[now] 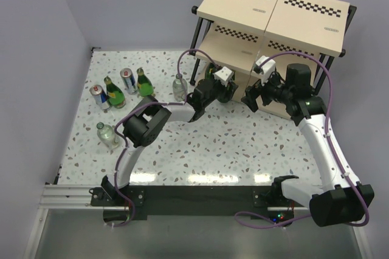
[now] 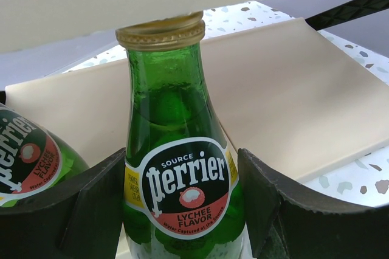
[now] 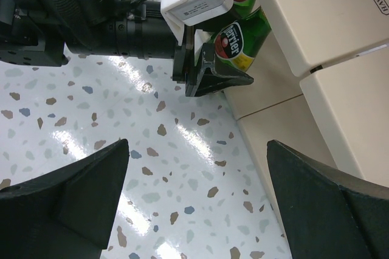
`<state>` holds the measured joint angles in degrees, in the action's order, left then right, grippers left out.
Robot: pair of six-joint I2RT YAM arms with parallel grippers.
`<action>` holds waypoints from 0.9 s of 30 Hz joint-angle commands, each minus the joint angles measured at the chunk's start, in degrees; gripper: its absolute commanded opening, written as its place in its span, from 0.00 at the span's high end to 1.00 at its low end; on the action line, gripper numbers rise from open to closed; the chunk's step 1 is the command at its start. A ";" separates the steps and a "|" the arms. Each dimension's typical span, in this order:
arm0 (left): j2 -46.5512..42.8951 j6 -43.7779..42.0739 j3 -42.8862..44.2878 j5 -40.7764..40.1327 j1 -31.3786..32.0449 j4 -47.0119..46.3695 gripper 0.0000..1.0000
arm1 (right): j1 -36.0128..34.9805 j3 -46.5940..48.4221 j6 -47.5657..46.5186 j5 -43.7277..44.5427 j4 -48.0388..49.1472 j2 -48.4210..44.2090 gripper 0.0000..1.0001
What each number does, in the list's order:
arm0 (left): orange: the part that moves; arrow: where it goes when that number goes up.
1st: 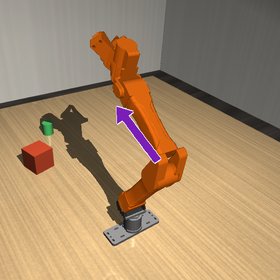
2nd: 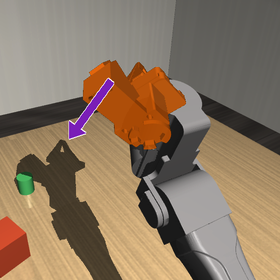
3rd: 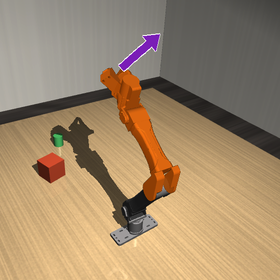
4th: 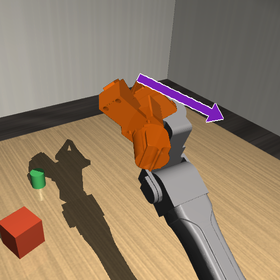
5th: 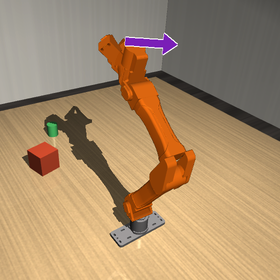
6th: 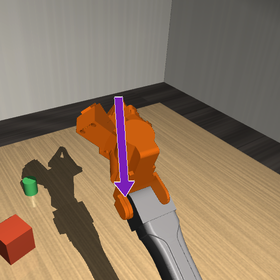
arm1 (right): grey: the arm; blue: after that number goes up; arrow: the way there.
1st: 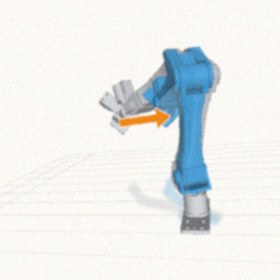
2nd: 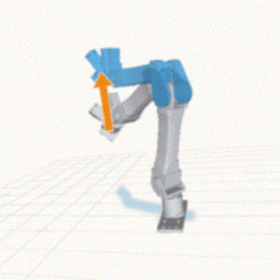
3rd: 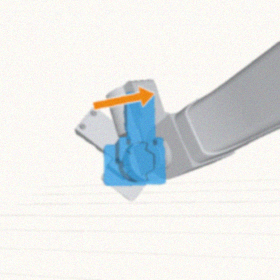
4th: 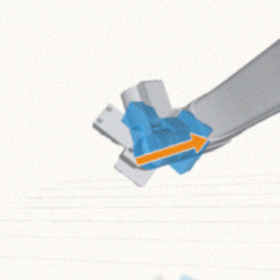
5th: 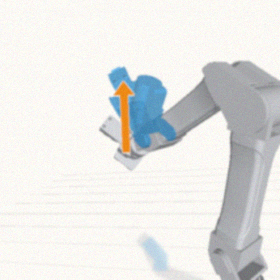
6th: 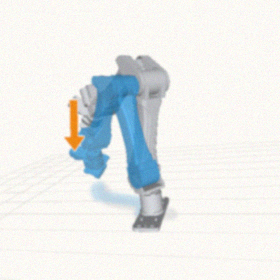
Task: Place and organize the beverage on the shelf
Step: Place the drink on the shelf.
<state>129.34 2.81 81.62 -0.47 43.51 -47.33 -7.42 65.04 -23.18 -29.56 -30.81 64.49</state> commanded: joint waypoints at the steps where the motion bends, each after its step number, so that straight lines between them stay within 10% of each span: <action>1: -7.44 -0.17 2.13 -1.55 -0.53 -15.86 1.00 | 0.39 1.76 0.50 -0.85 1.98 -0.06 0.01; 27: -8.05 -0.08 1.43 -1.55 0.00 -16.48 1.00 | 0.74 1.67 0.59 -1.20 1.98 -0.07 0.01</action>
<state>128.44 2.81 79.79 -0.82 43.53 -48.75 -7.05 65.04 -23.16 -29.69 -30.81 64.49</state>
